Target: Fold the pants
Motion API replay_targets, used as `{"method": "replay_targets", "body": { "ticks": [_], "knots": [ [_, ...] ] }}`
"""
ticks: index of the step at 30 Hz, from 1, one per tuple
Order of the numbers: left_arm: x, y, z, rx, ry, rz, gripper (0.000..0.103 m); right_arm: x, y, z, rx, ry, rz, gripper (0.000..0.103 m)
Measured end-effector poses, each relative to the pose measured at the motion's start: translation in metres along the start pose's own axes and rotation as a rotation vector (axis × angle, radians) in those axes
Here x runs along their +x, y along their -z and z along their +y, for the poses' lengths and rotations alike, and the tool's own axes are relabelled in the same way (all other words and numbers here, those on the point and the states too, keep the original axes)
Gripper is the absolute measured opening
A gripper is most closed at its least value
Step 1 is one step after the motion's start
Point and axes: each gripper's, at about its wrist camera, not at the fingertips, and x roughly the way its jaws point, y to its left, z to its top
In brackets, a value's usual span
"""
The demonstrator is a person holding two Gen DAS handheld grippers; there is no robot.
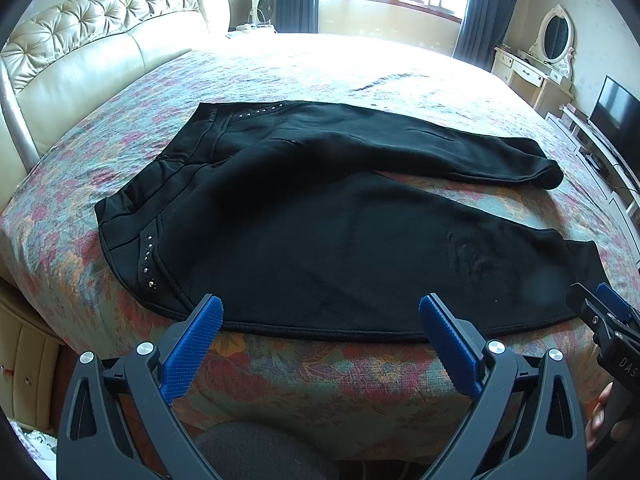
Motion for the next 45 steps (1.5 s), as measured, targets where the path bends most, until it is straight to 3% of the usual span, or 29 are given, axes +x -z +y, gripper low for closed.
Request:
{"method": "replay_targets", "body": {
  "ticks": [45],
  "knots": [
    [-0.002, 0.004, -0.013, 0.075, 0.043, -0.016, 0.098, 0.016, 0.002, -0.007, 0.004, 0.004, 0.032, 0.101]
  ]
}}
